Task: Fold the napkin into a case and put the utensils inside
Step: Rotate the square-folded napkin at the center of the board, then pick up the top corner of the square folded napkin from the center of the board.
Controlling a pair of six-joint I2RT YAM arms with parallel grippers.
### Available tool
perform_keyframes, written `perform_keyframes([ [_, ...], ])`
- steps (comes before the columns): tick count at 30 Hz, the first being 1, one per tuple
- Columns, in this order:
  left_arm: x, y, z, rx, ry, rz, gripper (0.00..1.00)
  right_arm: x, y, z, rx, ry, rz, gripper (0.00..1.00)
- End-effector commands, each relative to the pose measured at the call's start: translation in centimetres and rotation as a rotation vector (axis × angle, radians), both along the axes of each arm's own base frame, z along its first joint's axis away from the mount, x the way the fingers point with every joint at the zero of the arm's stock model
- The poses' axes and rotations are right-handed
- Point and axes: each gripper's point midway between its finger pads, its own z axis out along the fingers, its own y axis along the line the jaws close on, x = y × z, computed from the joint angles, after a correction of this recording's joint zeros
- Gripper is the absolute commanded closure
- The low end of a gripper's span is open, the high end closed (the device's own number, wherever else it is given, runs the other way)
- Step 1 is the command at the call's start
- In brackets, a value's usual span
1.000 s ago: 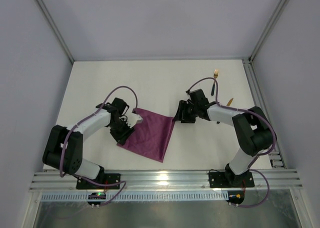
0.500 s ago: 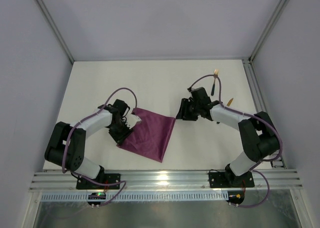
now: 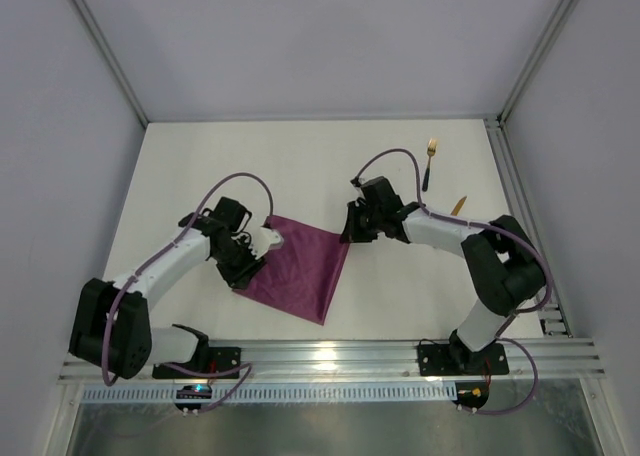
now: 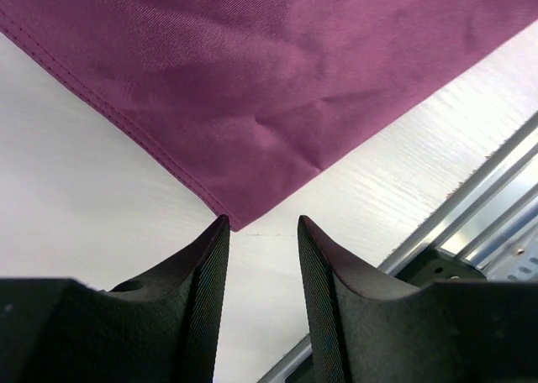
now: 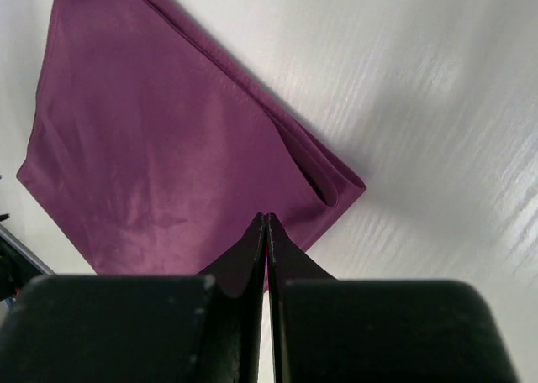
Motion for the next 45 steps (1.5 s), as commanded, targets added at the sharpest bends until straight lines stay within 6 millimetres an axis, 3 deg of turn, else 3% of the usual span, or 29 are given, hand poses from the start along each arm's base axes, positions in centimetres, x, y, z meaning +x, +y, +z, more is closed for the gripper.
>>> perform_keyframes([
  [1, -0.4, -1.4, 2.0, -0.098, -0.029, -0.079, 0.59, 1.7, 1.3, 0.3, 0.044, -0.02, 0.006, 0.96],
  [4, 0.6, -1.2, 1.2, -0.069, -0.037, -0.031, 0.6, 2.2, 0.7, -0.7, 0.036, 0.011, -0.031, 0.96],
  [8, 0.6, 0.1, -2.3, 0.04, 0.052, 0.008, 0.66, 2.3, -0.2, -2.7, 0.018, 0.064, -0.067, 0.96],
  [12, 1.7, 1.4, -4.5, 0.132, 0.036, 0.035, 0.69, 1.9, -0.2, -3.8, 0.014, 0.092, -0.071, 0.96],
  [21, 5.9, 3.5, -4.9, 0.269, -0.129, 0.112, 0.73, 2.3, -0.6, -4.8, 0.037, 0.126, -0.148, 0.96],
  [26, 8.6, 3.6, -3.6, 0.276, -0.197, 0.115, 0.72, 3.3, 0.7, -4.4, 0.087, 0.125, -0.145, 0.96],
  [29, 8.9, 3.2, -2.5, 0.242, -0.181, 0.084, 0.7, 4.0, 1.1, -2.9, 0.117, 0.096, -0.146, 0.96],
  [34, 6.5, 2.3, -0.3, 0.141, -0.105, 0.016, 0.62, 3.8, 2.4, 0.2, 0.186, 0.062, -0.075, 0.96],
  [38, 4.6, -0.1, 3.5, -0.023, -0.046, -0.033, 0.59, 4.0, 3.6, 2.9, 0.231, 0.026, -0.021, 0.96],
  [39, 5.0, -1.8, 5.2, -0.11, -0.05, -0.056, 0.59, 4.0, 3.6, 3.3, 0.234, 0.022, -0.015, 0.96],
  [41, 5.4, -2.9, 6.8, -0.167, -0.047, -0.092, 0.58, 4.3, 3.9, 4.3, 0.249, 0.003, -0.005, 0.96],
  [42, 6.7, -3.8, 7.9, -0.195, -0.059, -0.096, 0.58, 4.4, 4.0, 4.8, 0.254, -0.009, 0.002, 0.96],
  [44, 8.9, -4.4, 8.5, -0.195, -0.08, -0.07, 0.59, 4.3, 4.0, 5.2, 0.253, -0.01, 0.012, 0.96],
  [45, 10.9, -4.4, 7.3, -0.164, -0.083, -0.042, 0.6, 4.1, 3.9, 5.1, 0.244, -0.003, 0.013, 0.96],
])
